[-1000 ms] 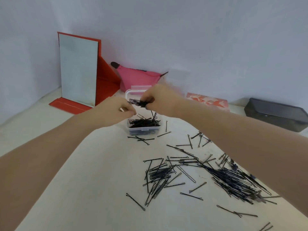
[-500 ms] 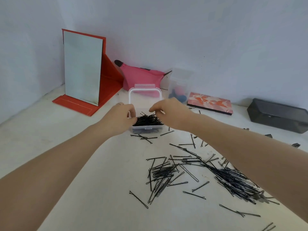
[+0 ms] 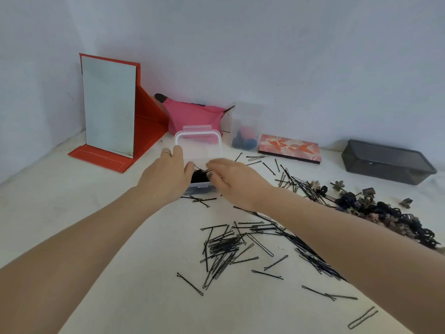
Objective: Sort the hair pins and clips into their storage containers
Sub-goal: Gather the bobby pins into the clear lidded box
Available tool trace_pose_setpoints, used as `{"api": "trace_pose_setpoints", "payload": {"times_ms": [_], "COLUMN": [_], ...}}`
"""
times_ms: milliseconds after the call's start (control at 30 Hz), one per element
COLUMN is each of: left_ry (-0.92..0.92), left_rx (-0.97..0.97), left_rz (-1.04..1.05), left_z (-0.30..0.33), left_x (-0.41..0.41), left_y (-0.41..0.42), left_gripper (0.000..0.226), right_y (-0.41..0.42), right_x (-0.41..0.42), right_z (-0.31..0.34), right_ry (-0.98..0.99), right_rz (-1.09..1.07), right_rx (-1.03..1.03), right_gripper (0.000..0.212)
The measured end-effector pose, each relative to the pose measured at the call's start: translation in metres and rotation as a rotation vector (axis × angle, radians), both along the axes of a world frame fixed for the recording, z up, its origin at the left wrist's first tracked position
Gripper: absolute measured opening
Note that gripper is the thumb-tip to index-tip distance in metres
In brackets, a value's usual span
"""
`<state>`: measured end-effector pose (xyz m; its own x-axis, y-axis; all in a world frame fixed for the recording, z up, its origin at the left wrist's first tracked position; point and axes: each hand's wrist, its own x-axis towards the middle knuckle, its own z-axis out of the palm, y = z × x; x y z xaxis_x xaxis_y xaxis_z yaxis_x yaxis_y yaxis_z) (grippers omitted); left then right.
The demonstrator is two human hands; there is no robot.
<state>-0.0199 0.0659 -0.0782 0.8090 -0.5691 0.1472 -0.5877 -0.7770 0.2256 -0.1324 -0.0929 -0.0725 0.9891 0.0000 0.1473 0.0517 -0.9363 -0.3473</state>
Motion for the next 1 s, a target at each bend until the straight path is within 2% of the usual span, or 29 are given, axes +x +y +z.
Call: {"api": "trace_pose_setpoints", "payload": {"times_ms": [67,100,133,233,300,367,433,533,600,667,733,800,933,1000], "left_ry": [-0.211,-0.315,-0.328,-0.232,-0.179,-0.072,-0.009,0.043,0.103,0.141,0.134,0.130,0.156,0.161], "left_rx": [-0.013,-0.008,-0.054,-0.002,0.092,0.126,0.122,0.062,0.008,0.018,0.032,0.051,0.077,0.066], "left_rz": [-0.025,-0.092,-0.155,-0.339,-0.399,-0.349,-0.321,-0.359,-0.410,-0.447,-0.453,-0.432,-0.408,-0.401], "left_z": [0.003,0.004,0.002,-0.014,-0.031,-0.045,-0.053,-0.052,-0.045,-0.041,-0.039,-0.037,-0.036,-0.033], "left_x": [-0.017,-0.031,-0.044,-0.083,-0.101,-0.105,-0.106,-0.109,-0.113,-0.114,-0.109,-0.098,-0.083,-0.080], "left_y": [0.001,0.002,0.003,0.004,0.003,0.002,0.000,-0.005,-0.010,-0.017,-0.024,-0.028,-0.029,-0.031], "left_gripper": [0.026,0.023,0.023,0.039,0.053,0.069,0.077,0.077,0.073,0.069,0.068,0.069,0.067,0.066], "right_y": [-0.017,-0.029,-0.040,-0.065,-0.069,-0.065,-0.059,-0.054,-0.059,-0.069,-0.085,-0.098,-0.087,-0.071], "right_x": [-0.009,-0.014,-0.020,-0.042,-0.059,-0.072,-0.083,-0.092,-0.091,-0.083,-0.072,-0.065,-0.064,-0.067], "right_z": [0.003,0.001,-0.003,-0.024,-0.038,-0.046,-0.047,-0.042,-0.036,-0.030,-0.029,-0.034,-0.043,-0.045], "right_ry": [-0.100,-0.089,-0.034,0.227,0.307,0.284,0.175,-0.061,-0.121,-0.031,0.140,0.258,0.234,0.136], "right_rz": [-0.149,-0.230,-0.309,-0.446,-0.438,-0.398,-0.340,-0.269,-0.300,-0.371,-0.446,-0.490,-0.399,-0.289], "right_rx": [0.070,0.069,0.057,-0.032,-0.133,-0.158,-0.098,0.054,0.091,0.062,0.025,0.000,-0.151,-0.115], "right_gripper": [0.042,0.044,0.047,0.057,0.062,0.061,0.052,0.035,0.035,0.047,0.058,0.062,0.056,0.050]}}
